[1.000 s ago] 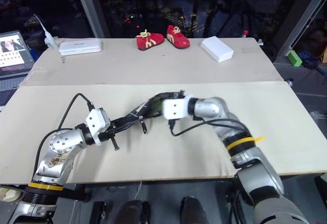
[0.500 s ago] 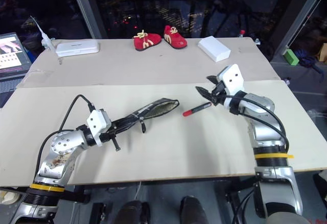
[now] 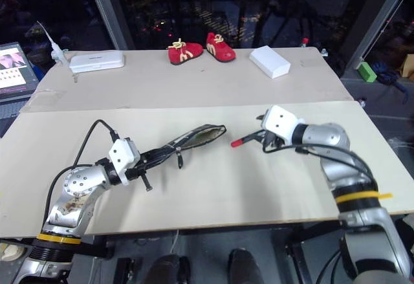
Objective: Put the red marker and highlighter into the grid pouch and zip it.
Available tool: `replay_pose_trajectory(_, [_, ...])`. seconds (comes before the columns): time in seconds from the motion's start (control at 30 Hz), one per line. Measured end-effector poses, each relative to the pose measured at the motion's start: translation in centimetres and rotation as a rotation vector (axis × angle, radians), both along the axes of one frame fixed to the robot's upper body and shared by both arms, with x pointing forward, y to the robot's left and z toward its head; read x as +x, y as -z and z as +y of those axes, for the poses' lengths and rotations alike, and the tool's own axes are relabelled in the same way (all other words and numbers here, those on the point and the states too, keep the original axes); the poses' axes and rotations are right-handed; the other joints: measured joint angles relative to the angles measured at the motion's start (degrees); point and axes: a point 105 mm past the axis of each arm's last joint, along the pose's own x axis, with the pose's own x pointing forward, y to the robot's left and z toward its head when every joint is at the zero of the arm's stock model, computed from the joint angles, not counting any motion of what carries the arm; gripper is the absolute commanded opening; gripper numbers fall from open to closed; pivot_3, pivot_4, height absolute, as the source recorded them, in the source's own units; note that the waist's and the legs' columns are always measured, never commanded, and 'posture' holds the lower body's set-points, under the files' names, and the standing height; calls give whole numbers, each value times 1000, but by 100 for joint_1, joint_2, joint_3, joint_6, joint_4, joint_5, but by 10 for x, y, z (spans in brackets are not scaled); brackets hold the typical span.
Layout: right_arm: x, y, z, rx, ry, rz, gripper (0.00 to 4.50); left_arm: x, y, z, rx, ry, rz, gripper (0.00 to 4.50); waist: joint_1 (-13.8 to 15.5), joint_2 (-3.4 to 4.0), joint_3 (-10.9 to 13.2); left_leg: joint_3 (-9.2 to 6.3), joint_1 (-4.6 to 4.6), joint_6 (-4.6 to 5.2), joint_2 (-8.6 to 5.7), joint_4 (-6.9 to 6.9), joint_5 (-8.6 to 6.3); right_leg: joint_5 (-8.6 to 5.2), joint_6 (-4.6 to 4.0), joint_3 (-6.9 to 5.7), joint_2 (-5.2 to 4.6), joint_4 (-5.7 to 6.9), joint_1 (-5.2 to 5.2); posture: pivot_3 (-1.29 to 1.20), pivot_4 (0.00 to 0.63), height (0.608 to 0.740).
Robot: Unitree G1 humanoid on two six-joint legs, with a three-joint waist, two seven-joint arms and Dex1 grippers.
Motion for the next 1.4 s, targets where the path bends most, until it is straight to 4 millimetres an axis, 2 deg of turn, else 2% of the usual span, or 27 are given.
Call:
replay_pose_trajectory(0.2, [12,22,19,-149,-139,99,2874,0,1,0,-3,-4,1,0,28,1,0,7,-9,0,-3,0,0,1,-1,-2,-9,-1,-4,0,150,740])
replay_pose_trajectory(0.37, [26,24,25,-230,-145,112,2874,-1,1,1,-7,-14,1,0,33,3,1,8,-9,0,-2,0,0,1,-2,-2,-11,2,-6,0,150,740])
replay_pose_trajectory(0.53, [33,25,18,-282,-116,124,2874,-2,4,2,-10,-26,8,0,44,3,1,8,-10,-1,0,0,0,1,-3,-6,-13,5,-7,0,150,740])
replay_pose_trajectory(0.73, [27,37,5,-337,-122,238,2874,-3,6,3,-13,-38,11,0,34,5,2,8,-8,-2,0,0,1,2,-4,-5,-15,9,-7,0,150,740])
replay_pose_trajectory(0.97, [34,30,1,-351,-72,211,2874,-3,5,3,-14,-39,5,0,8,6,2,8,-6,-3,2,0,1,2,-5,-5,-15,12,-7,0,150,740])
replay_pose_trajectory(1.4, [38,48,1,-393,-3,258,2874,-4,4,3,-15,-43,4,0,-7,7,3,9,-5,-4,2,0,2,3,-5,-5,-15,13,-8,0,150,740])
